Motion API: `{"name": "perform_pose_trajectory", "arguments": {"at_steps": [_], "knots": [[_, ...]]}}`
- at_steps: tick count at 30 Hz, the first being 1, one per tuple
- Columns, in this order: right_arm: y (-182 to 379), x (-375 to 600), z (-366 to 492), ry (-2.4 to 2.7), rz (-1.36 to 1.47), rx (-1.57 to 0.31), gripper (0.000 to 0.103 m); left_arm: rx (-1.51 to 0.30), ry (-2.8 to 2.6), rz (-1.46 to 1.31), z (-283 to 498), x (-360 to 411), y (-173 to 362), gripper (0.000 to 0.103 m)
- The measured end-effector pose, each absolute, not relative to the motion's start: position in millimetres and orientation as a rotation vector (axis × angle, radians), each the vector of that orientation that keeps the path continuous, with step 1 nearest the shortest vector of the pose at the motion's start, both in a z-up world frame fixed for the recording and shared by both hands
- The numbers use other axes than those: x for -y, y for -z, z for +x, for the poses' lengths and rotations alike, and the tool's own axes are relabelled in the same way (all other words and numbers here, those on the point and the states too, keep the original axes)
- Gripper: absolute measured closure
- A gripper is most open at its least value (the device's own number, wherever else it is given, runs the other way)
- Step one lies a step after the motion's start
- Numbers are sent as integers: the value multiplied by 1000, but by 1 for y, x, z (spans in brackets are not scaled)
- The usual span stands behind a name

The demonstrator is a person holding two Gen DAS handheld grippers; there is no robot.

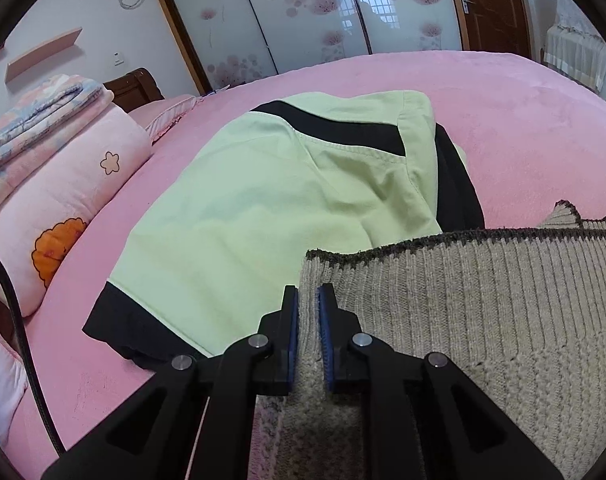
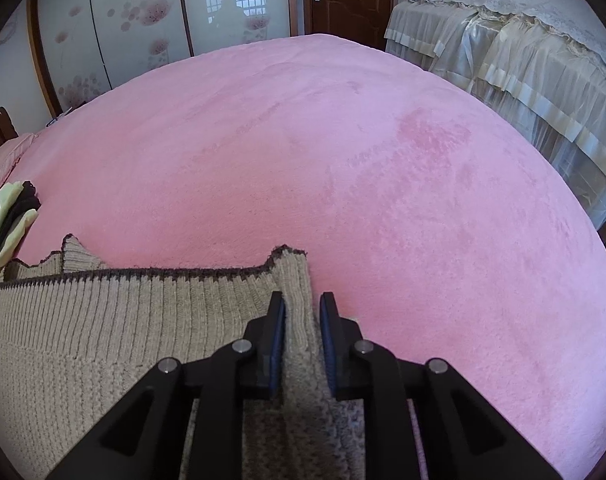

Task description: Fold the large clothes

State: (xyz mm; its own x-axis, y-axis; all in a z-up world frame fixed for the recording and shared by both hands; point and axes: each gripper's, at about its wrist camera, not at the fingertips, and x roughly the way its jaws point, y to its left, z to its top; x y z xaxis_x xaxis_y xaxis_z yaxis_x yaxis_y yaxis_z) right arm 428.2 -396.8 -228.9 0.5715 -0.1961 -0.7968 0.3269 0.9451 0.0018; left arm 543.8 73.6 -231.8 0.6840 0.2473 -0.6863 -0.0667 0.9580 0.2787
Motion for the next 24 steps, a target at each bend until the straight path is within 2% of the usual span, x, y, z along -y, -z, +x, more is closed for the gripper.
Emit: {"name": "perform_pose_trajectory", "arguments": {"at_steps": [2,4,6,8,19,24], "knots": [[225,397,428,305,165,-924,85,-802,-175,240,544,-74,229,90],[216,399,426,298,198,-925,80,-807,-177,206,543,-80,221,77],[202,404,416,311,239,-908,68,-815,-145,114,537,-91,205,71],[186,408,402,323,257,-883,63,-830,-133,55,530,-99,193,70],[95,359,318,212,205,-799,63,-810,14,96,423,-68,89,69],[72,298,291,88,196,-800,63,-842,104,8,375,-45,69,57]]}}
